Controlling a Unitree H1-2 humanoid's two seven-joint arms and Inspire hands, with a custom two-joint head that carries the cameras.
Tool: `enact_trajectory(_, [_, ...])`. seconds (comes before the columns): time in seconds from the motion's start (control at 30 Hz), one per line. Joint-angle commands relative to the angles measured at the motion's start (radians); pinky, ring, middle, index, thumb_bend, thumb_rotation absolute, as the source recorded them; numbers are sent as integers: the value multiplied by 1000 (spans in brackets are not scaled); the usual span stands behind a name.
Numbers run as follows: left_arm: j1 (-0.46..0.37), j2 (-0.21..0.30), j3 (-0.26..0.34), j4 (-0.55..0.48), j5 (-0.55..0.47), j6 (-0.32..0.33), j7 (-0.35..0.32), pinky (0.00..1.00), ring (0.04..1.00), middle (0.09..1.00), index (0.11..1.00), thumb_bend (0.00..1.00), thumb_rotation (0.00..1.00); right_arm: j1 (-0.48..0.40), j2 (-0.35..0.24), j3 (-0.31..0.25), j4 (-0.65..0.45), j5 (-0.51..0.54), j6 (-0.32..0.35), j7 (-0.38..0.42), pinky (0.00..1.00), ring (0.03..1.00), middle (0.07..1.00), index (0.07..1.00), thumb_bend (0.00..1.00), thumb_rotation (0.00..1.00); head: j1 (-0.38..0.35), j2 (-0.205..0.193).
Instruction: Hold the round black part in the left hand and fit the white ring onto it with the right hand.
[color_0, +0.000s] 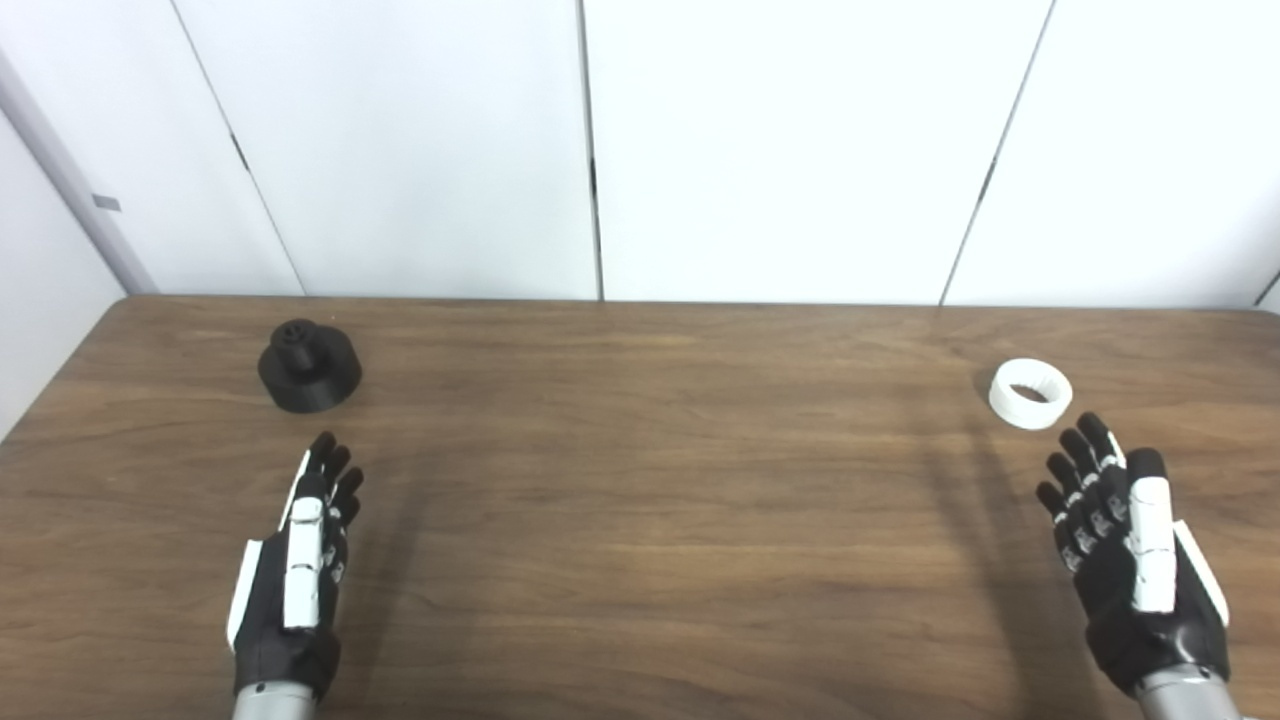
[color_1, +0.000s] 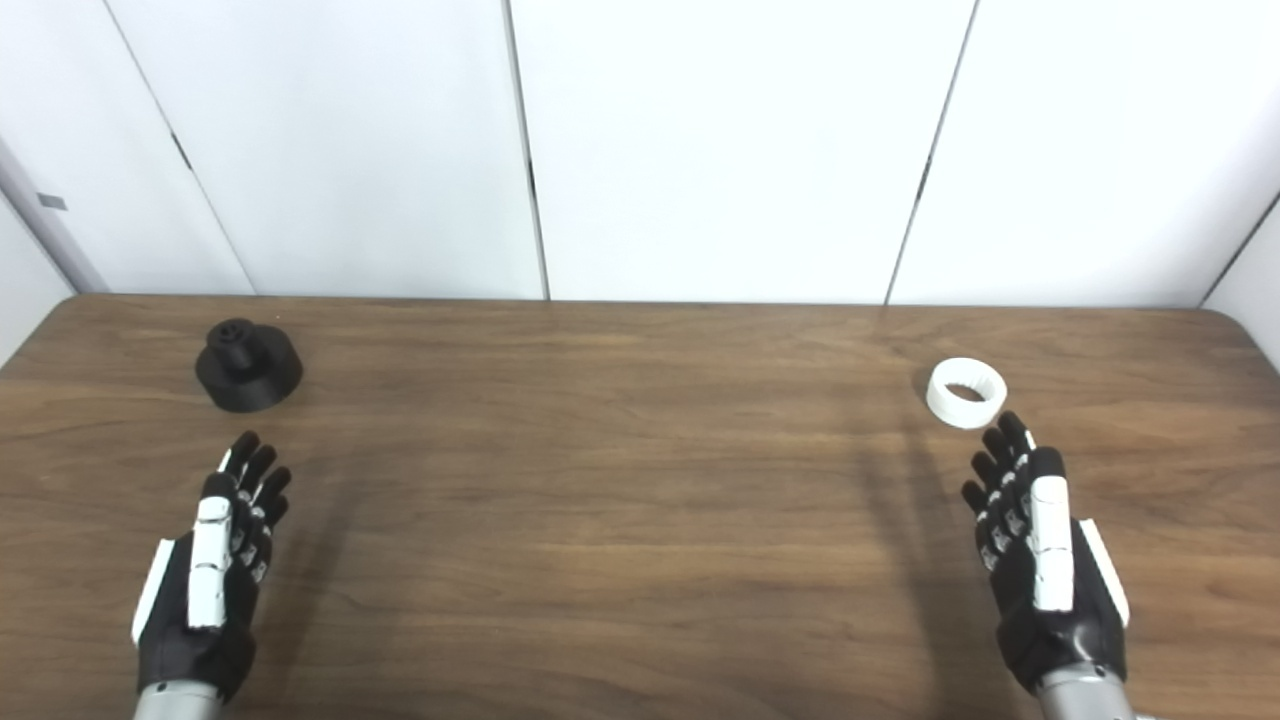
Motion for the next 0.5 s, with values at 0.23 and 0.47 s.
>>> enact_trajectory(0.23, [46, 8, -9, -33, -15, -43, -1, 1000, 989, 1000, 1000, 511, 996, 94, -29, 0, -36, 15, -37, 12, 1000, 1000, 1000, 1000, 511, 1000, 65, -9])
enact_trajectory(0.47, [47, 0, -20, -23, 3, -55, 5, 992, 971, 983, 971, 544, 947, 95, -40, -6, -29, 26, -39, 23, 1000, 1000, 1000, 1000, 543, 1000, 121, -33])
